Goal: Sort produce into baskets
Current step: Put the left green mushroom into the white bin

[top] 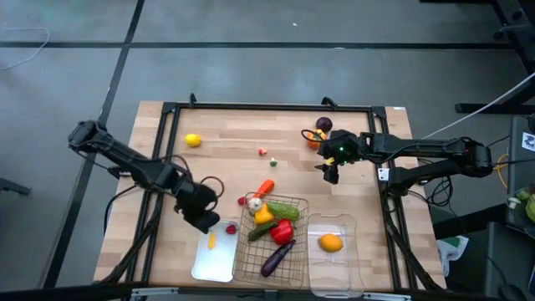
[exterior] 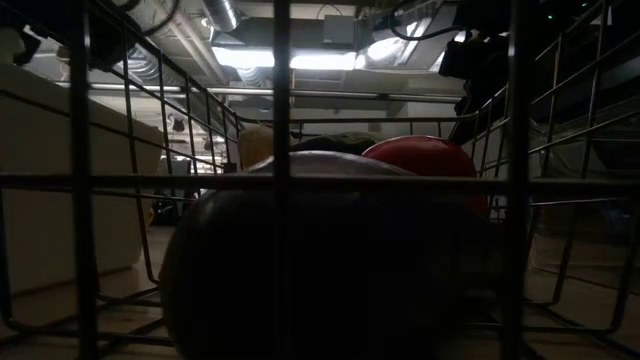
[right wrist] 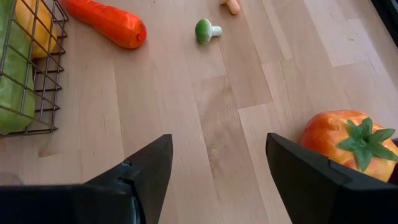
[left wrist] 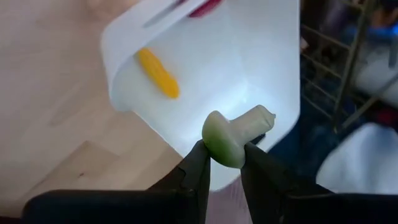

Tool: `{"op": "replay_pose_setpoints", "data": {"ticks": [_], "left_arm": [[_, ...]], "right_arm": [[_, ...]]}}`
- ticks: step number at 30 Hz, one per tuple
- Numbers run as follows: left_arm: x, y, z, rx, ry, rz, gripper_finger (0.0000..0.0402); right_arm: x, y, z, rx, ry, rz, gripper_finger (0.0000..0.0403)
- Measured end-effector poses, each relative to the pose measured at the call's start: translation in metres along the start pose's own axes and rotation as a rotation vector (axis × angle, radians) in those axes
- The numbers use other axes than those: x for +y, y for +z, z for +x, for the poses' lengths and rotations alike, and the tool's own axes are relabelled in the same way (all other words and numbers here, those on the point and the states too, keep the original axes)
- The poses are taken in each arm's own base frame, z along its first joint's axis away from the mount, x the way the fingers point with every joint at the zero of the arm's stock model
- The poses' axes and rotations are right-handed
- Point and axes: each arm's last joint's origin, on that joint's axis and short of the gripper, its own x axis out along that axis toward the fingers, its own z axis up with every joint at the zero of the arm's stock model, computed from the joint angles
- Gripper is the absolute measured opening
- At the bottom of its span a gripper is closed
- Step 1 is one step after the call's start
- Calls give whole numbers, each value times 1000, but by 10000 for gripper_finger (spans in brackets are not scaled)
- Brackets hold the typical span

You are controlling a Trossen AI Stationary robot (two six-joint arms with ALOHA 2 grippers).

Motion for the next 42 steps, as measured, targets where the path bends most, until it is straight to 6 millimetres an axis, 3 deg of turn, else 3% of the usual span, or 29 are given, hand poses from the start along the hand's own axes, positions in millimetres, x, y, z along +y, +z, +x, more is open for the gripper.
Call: {"op": "replay_pose_setpoints", "data": {"ticks": [13, 36, 42], "left_arm": [[2, -15, 26, -86, 98, -140, 76], [6, -9, 45, -114, 178, -145, 77], [6, -9, 45, -112, 178, -117, 108]], "right_arm": [[0, 0, 0, 0, 0, 0, 257], [0, 0, 0, 0, 0, -31, 257], [0, 0, 0, 0, 0, -30, 257]]}}
